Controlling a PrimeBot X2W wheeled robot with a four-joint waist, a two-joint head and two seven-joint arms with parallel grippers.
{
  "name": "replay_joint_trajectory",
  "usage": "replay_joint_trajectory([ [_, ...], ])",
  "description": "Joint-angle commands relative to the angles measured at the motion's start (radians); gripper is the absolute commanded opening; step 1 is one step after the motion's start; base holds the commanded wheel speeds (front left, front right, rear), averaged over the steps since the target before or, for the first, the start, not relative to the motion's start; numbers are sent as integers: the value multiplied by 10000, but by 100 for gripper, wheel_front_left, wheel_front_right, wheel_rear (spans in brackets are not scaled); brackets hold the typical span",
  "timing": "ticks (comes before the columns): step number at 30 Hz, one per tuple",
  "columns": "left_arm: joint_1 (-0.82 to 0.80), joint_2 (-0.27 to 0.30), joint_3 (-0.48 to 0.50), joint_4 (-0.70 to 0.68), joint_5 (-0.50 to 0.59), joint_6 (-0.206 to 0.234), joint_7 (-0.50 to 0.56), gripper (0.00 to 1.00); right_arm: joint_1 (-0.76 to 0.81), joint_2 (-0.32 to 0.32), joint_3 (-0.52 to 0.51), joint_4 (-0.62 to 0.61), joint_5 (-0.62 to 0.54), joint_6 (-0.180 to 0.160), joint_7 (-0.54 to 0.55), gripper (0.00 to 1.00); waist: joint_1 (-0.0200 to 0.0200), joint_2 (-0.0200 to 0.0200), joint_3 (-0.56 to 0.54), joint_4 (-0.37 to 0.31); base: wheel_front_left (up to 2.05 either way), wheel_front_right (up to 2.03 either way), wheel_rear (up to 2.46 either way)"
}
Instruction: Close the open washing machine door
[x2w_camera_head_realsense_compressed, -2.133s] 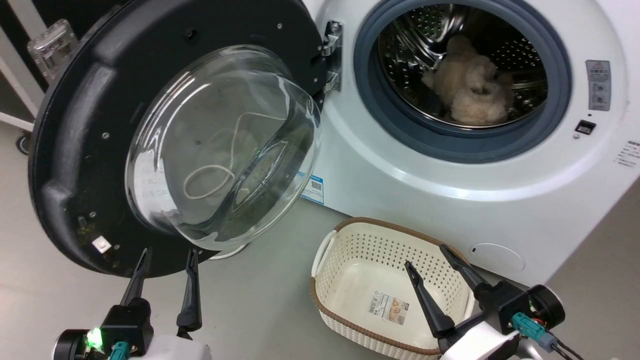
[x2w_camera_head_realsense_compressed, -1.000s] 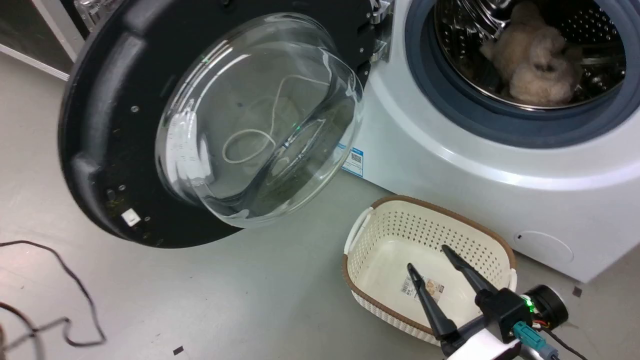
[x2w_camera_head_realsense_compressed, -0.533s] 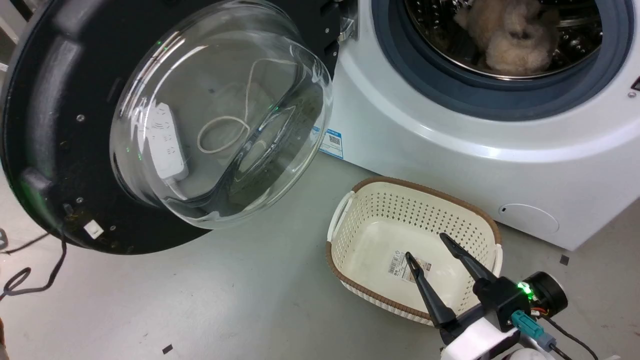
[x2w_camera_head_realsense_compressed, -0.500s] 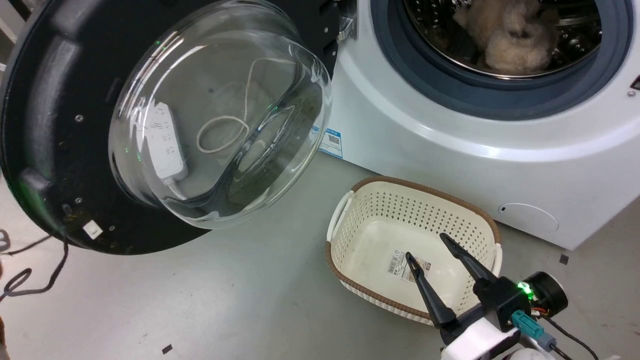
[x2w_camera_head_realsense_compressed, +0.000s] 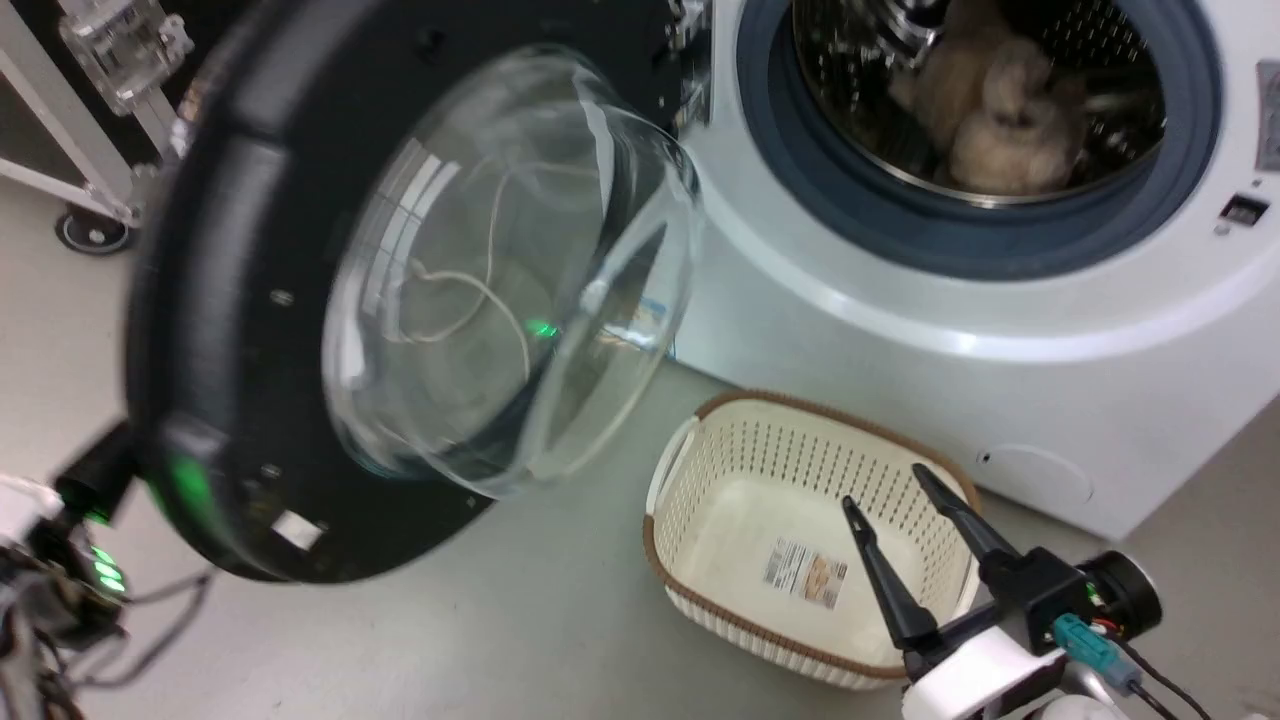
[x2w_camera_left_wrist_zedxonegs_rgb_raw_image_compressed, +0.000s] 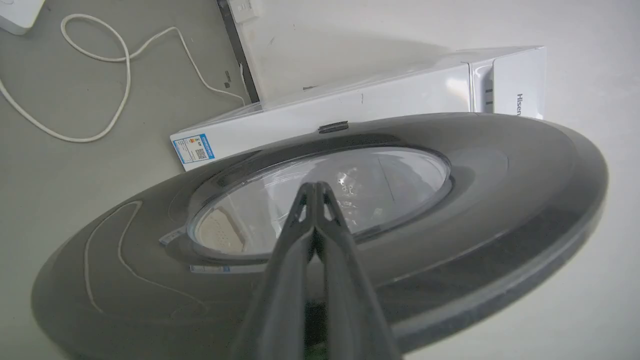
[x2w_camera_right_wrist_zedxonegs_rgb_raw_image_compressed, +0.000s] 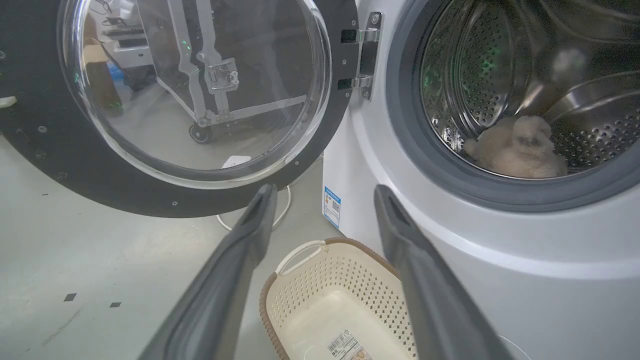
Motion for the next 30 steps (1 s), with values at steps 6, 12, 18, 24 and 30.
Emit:
replay_joint_trajectory([
  [6,1195,-904,-390,-1102,-274,-14,582,0,336,158,-626,-60,201,8,-45,100,0,0,-792,-71,0,0,0],
  [12,2577,-1953,-964,-2648,-300,220,930,0,485,200,-1016,-164,118,8,-45,100,0,0,-1113,-589,0,0,0],
  [18,3720,-2467,-1902,-3935,-618,434,867,0,577,202,-1211,-203,52,8,-45,100,0,0,-971,-1391,0,0,0],
  [24,4411,-2533,-3157,-4372,-1452,384,131,0,307,47,-982,-165,12,8,-45,100,0,0,-679,-2736,0,0,0],
  [30,4420,-2537,-4591,-4389,-2172,209,-964,0,-37,-118,-997,-274,-4,8,-45,100,0,0,-246,-4225,0,0,0],
])
